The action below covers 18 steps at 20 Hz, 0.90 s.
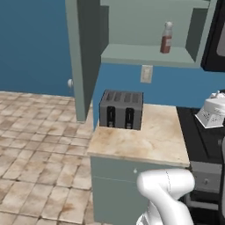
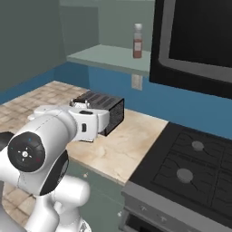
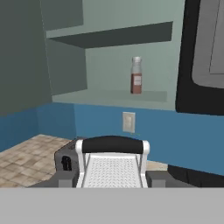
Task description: Pick the cheese from the fridge and the cheese grater from the cabinet and place them next to the salad bowl.
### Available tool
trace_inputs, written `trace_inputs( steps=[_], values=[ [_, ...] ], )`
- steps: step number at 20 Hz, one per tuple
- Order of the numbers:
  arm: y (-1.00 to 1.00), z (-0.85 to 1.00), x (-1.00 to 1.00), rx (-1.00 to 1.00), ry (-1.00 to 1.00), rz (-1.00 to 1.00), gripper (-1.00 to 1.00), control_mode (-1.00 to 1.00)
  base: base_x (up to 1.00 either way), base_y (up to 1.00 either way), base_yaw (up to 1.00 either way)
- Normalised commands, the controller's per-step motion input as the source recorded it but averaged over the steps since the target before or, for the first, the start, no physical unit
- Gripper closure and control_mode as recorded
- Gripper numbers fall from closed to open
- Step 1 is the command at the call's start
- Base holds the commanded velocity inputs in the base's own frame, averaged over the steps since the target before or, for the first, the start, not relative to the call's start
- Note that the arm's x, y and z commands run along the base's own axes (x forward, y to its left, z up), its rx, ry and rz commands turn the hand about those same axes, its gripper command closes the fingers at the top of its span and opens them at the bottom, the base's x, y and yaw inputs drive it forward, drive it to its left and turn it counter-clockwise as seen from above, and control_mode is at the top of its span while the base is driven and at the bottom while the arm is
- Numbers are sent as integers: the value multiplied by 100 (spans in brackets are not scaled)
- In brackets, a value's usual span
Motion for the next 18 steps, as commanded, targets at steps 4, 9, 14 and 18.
trace_inputs(
  steps=[4,9,14,18],
  values=[
    [0,0,0,0,0,0,100,100,-56,-21,-32],
    [0,0,0,0,0,0,100,100,-29,-61,-30],
    [0,0,0,0,0,0,100,100,-12,-71,-28],
    [0,0,0,0,0,0,100,100,-6,-76,-27]
  ],
)
